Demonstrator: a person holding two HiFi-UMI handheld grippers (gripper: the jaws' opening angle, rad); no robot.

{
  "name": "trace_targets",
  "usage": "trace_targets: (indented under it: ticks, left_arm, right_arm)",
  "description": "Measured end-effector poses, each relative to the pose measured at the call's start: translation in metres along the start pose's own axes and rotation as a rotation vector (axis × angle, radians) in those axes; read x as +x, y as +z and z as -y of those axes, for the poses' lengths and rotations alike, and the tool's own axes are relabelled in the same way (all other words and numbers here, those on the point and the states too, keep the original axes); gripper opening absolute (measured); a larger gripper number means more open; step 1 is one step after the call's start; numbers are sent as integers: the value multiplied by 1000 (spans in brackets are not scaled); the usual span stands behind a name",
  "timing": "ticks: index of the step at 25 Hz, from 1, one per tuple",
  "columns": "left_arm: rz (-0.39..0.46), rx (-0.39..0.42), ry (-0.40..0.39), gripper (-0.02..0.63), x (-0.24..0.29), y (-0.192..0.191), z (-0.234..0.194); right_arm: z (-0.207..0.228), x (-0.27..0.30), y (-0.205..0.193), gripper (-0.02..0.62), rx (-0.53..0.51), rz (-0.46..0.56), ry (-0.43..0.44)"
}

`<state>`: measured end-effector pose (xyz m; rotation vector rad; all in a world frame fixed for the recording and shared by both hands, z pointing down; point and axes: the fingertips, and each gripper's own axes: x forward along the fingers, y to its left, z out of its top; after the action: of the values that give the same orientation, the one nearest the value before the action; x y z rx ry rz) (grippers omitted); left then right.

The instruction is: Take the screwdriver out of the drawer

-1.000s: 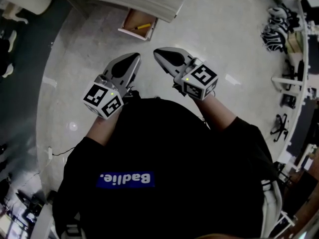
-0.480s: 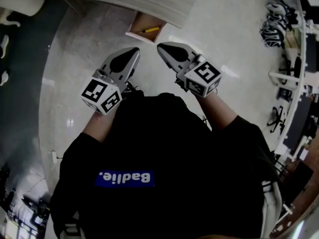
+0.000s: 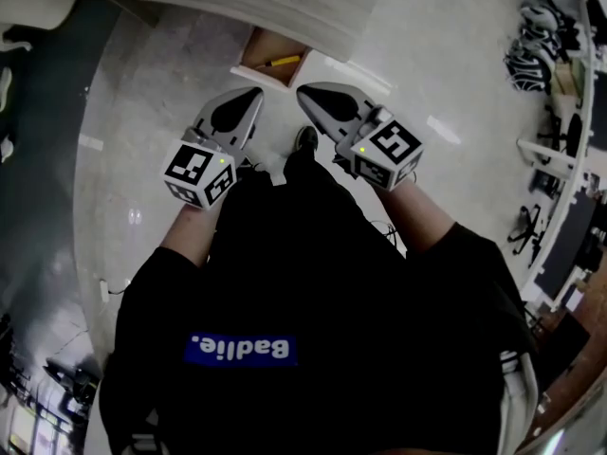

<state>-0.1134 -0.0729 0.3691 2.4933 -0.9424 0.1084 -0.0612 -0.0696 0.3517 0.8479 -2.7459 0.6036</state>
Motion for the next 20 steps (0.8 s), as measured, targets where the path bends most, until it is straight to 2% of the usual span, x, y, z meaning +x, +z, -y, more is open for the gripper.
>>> trace_targets:
  ticks: [4,10,16,20]
  left_arm:
    - [-62,-9,46,2,33,-21,-10]
    - [-155,7,89,3,90,-57,-25]
    - [-241,-5,97,9,123,-102,-43]
    - [-307,28,106,55,151,-132,-53]
  right_arm:
    - [31,-6,0,31,0,-22,34]
    - [86,-20,-9,31,32,-47,38]
    - [100,-23,-28,31,44,-77,44]
    - [118,-32,-34,31,69,-70,26]
